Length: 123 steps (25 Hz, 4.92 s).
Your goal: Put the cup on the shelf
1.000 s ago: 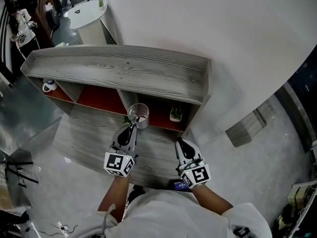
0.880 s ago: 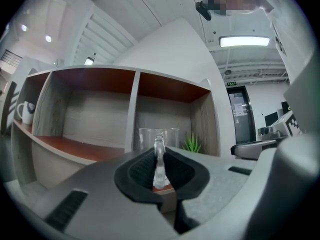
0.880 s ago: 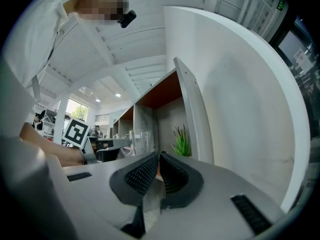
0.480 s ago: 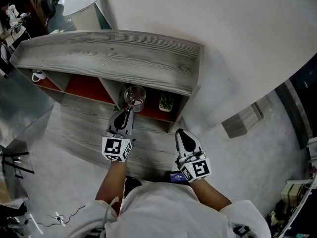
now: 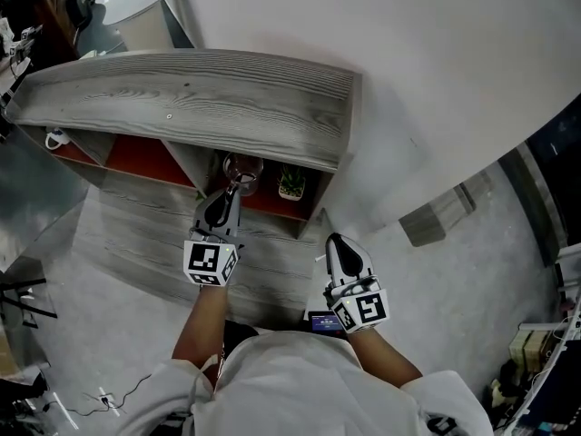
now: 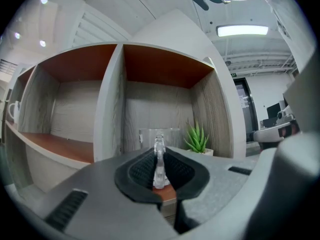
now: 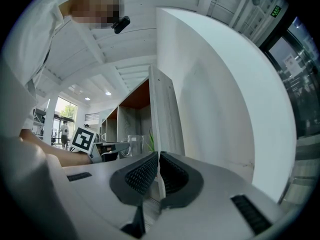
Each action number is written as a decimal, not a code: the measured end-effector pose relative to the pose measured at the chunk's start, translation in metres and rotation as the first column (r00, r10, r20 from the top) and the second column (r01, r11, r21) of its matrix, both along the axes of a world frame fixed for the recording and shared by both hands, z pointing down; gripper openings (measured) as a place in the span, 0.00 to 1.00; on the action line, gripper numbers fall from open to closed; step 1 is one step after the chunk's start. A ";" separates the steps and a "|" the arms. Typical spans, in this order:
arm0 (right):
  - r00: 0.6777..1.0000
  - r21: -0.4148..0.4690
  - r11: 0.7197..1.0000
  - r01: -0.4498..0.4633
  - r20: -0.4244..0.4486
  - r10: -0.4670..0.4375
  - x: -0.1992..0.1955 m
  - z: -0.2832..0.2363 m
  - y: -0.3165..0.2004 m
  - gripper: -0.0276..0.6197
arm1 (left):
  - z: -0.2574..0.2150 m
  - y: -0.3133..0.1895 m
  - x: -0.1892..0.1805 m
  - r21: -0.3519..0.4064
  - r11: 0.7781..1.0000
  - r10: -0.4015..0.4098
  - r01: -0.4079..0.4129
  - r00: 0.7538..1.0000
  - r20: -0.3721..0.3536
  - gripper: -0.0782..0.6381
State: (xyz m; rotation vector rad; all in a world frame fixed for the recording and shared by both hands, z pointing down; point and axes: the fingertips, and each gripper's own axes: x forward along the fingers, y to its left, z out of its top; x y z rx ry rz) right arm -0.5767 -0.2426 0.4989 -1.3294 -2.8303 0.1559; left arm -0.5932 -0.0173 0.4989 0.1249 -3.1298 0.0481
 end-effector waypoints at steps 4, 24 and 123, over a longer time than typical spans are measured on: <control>1.000 0.001 1.000 -0.014 -0.004 0.014 -0.001 0.002 -0.006 0.10 | 0.006 0.001 -0.004 -0.008 1.000 -0.004 0.004 1.000 -0.009 0.15; 1.000 0.011 1.000 -0.010 -0.023 0.010 0.001 0.012 -0.020 0.10 | 0.015 0.000 -0.009 -0.020 0.999 -0.039 0.039 0.999 0.009 0.16; 0.993 0.051 0.992 0.115 -0.006 -0.114 0.445 0.032 -0.198 0.09 | 0.014 -0.199 0.581 0.064 0.993 -0.098 0.103 0.992 -0.079 0.12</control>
